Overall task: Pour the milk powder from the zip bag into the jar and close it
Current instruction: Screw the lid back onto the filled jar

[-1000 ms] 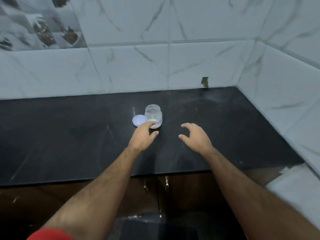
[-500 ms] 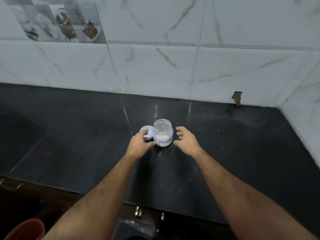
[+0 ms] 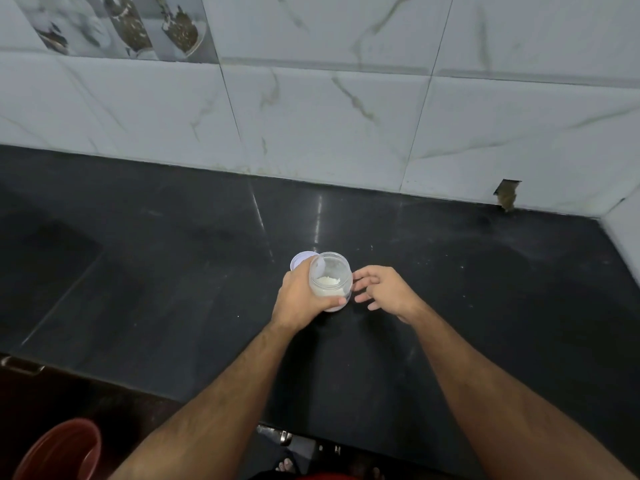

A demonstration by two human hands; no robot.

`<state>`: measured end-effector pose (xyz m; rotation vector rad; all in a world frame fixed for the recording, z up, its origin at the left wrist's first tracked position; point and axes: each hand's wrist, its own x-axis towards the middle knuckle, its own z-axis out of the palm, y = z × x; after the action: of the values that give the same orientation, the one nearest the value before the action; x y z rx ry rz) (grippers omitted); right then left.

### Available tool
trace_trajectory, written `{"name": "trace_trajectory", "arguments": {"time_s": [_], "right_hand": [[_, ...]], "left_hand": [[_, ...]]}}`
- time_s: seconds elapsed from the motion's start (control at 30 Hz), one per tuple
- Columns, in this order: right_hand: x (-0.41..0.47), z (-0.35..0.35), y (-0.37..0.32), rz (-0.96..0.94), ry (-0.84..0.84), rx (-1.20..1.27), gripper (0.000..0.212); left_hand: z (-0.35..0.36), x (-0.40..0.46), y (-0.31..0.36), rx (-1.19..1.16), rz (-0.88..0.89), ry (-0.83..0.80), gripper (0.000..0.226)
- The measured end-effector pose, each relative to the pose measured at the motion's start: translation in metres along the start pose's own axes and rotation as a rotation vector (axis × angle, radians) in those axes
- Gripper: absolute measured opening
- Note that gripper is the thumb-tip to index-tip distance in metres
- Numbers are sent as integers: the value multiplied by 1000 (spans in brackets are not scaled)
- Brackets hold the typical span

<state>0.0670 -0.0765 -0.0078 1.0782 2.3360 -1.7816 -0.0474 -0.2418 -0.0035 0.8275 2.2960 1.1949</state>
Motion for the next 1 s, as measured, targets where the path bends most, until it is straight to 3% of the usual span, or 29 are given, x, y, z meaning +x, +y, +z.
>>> {"name": "trace_trajectory", "arguments": {"time_s": [0.1,0.23,0.37,0.67,0.87,1.0], "right_hand": [[6,5,-6,13,-22,-23,30],[25,19,-21,8,144,-27,16],[47,38,-44,19,266,-174,15],[72,72,-61,173,320,-551,23],[67,77,-56,224,398,-491,6],[56,57,-53,236,451,-441,12]], "left_hand": [[-10,-2,-10,31,-7,16,86],[-32,-11,-27,35,4,38,85],[-56,-18,-42,3,18,78,78],[-68,-21,-52,-66,15,43,79],[-68,-21,-50,-67,-2,38,78],[-65,-18,-47,-69,3,22,77]]}}
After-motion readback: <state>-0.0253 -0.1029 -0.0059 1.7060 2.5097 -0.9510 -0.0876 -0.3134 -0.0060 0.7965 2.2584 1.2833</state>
